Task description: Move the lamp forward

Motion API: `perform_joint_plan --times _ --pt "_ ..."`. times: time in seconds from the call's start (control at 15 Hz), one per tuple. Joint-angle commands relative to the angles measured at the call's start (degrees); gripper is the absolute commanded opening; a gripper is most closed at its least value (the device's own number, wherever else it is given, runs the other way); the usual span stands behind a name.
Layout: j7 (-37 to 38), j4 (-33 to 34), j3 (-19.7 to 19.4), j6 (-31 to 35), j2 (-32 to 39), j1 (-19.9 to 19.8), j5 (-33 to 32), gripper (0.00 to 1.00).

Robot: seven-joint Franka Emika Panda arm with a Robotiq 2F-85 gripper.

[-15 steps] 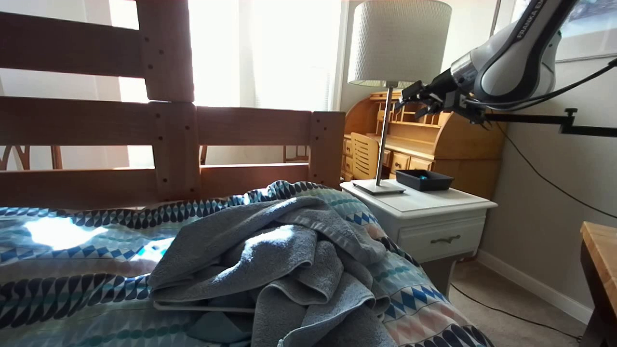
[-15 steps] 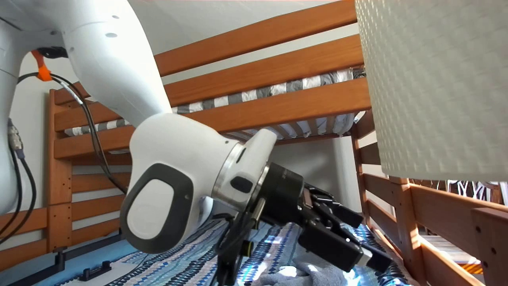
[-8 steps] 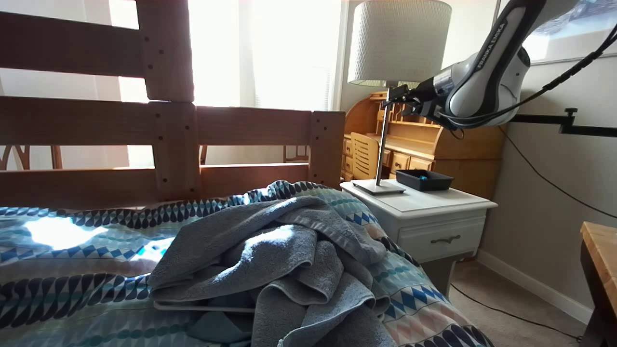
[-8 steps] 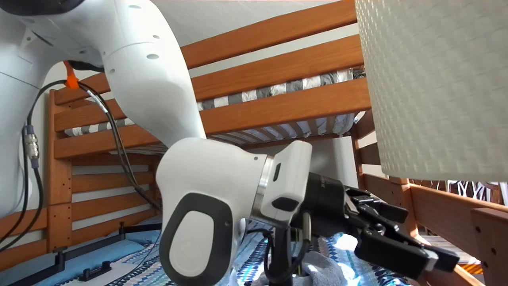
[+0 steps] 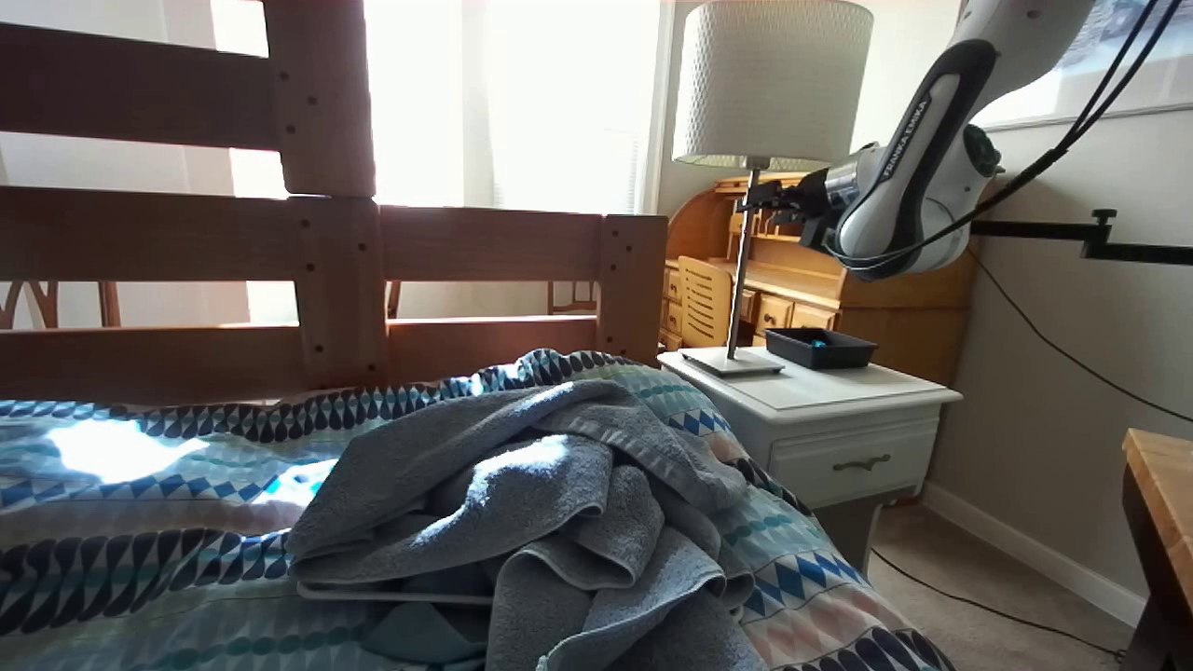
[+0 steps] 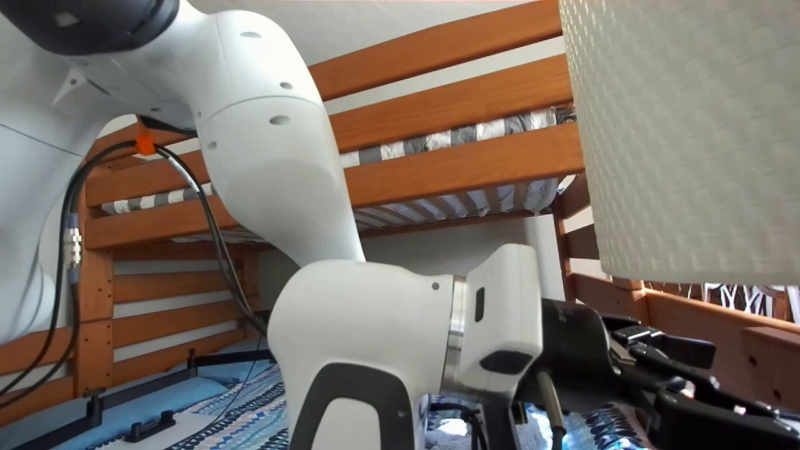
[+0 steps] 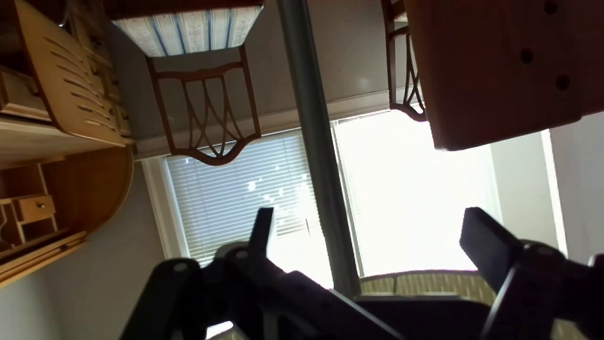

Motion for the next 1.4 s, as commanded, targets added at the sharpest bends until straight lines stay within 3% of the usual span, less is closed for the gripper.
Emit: perform_joint_plan --times 0.0,0.4,0.6,0.73,1.33 --pt "-2.91 5.07 1.30 1.27 3.22 -1.09 1.24 1.00" --pt "-5.00 11.29 1.41 1.60 5.92 -1.11 0.67 1.00" --pt "-5.93 13.24 1.28 1.62 6.94 -1.27 0.77 0.91" --pt "-6.38 13.70 1.20 1.63 7.35 -1.43 1.01 1.00" --pt "-9.07 7.48 0.59 1.65 6.95 -1.74 2.29 1.00"
